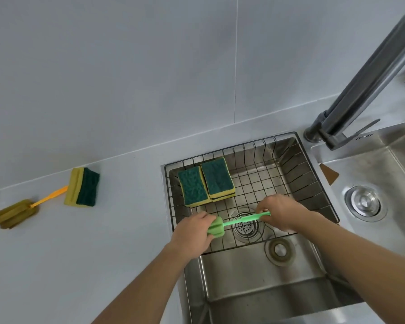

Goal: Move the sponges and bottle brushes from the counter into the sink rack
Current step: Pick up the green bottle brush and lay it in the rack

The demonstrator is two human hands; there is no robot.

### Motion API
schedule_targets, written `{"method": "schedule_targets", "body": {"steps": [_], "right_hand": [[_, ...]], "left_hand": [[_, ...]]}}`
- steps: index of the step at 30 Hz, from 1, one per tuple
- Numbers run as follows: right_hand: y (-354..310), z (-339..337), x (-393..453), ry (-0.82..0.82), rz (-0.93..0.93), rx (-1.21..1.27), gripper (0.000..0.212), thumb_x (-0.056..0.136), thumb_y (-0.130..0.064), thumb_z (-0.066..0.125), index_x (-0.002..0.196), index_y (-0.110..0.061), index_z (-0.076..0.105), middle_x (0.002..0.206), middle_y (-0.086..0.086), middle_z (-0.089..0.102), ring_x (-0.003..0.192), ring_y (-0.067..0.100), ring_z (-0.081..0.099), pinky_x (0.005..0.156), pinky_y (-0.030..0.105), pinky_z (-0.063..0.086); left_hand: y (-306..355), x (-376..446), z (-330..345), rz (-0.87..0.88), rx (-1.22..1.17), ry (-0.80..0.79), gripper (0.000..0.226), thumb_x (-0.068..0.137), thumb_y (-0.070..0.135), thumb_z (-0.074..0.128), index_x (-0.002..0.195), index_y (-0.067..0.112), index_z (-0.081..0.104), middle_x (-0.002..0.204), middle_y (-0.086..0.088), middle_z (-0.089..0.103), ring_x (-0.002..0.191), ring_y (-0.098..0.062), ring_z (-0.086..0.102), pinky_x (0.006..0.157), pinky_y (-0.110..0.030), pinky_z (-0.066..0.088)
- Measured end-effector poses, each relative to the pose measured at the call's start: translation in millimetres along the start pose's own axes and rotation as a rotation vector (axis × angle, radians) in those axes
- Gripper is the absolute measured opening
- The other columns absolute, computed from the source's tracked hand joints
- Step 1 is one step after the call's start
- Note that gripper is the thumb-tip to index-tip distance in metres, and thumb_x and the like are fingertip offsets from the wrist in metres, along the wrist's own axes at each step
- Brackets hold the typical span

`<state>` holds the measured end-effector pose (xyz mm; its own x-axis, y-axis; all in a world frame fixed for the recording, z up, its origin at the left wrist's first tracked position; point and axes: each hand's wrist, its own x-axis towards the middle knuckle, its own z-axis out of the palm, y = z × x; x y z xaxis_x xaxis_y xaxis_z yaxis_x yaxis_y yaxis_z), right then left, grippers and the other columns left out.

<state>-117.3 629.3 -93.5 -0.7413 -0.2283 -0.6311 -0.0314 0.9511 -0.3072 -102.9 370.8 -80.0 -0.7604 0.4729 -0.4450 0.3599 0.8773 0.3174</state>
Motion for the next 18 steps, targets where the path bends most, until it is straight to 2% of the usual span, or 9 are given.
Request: {"method": "schedule_targets", "body": {"steps": [5, 9, 16, 18], "right_hand": [[2, 3, 13, -0.022, 0.002, -0.009, 0.029, 0.092, -0.032, 0.063, 0.119, -0.024, 0.068, 0.115, 0.0, 0.067, 0.09, 0.016, 0.058, 0.075, 0.027, 0.048], [4, 4, 15, -0.017, -0.018, -0.026, 0.024, 0.089, -0.032, 0.067, 0.113, -0.026, 0.069, 0.111, -0.002, 0.067, 0.095, 0.017, 0.061, 0.084, 0.033, 0.054], [9, 5, 15, -0.01, -0.011, 0.02, 0.025, 0.088, -0.033, 0.068, 0.113, -0.026, 0.069, 0.111, -0.003, 0.065, 0.093, 0.014, 0.058, 0.08, 0.027, 0.051], [9, 5, 14, -0.001, -0.009, 0.028, 0.026, 0.088, -0.032, 0.068, 0.114, -0.027, 0.068, 0.112, -0.003, 0.066, 0.095, 0.015, 0.06, 0.083, 0.029, 0.052]], "left_hand": [[-8, 6, 5, -0.025, -0.063, -0.063, 0.052, 0.091, 0.03, 0.055, 0.141, 0.022, 0.04, 0.134, 0.003, 0.052, 0.118, -0.019, 0.052, 0.097, -0.037, 0.047], [-9, 12, 6, -0.04, -0.058, -0.092, 0.048, 0.089, 0.028, 0.058, 0.135, 0.024, 0.046, 0.126, 0.002, 0.057, 0.11, -0.02, 0.056, 0.09, -0.041, 0.051], [-8, 15, 4, -0.046, -0.048, -0.108, 0.046, 0.088, 0.029, 0.059, 0.132, 0.024, 0.048, 0.122, 0.003, 0.058, 0.107, -0.02, 0.057, 0.087, -0.039, 0.051], [-8, 14, 3, -0.05, -0.043, -0.111, 0.048, 0.088, 0.03, 0.059, 0.134, 0.025, 0.046, 0.124, 0.003, 0.057, 0.108, -0.019, 0.056, 0.088, -0.04, 0.051]]}}
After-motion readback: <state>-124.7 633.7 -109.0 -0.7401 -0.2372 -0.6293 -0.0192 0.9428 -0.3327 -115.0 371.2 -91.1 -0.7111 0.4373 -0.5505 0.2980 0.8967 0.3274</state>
